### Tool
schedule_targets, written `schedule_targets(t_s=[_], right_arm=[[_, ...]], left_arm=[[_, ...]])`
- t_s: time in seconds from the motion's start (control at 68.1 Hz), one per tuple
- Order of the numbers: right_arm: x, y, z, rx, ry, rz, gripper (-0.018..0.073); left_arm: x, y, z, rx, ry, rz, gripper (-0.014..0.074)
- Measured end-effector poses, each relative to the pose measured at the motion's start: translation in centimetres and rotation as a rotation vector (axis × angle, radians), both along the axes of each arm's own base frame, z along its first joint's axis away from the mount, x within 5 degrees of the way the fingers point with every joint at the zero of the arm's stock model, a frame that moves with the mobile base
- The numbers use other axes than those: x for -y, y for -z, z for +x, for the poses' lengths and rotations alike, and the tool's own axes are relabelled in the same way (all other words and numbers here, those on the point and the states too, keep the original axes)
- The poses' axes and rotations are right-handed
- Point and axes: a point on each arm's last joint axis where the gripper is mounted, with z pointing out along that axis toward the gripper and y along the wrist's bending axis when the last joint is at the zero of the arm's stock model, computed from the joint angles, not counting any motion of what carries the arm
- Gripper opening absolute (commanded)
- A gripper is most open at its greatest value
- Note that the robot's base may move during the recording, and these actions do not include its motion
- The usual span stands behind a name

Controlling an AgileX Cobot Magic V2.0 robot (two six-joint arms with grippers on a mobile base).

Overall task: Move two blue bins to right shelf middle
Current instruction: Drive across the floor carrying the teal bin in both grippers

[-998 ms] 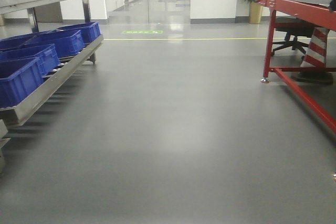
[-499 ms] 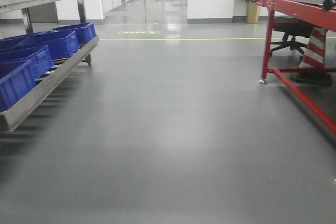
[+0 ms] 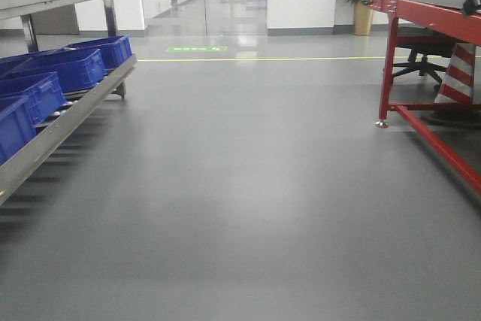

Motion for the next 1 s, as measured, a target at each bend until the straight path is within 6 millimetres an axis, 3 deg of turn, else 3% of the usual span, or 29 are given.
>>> schedule_targets(t_s=[0.998], right_arm=[[-0.02,-0.05,0.02,0.006,-0.001,0.003,-0.0154]], left_arm=[[0.03,-0.13,0.05,0.015,0.000,-0.007,-0.0111]])
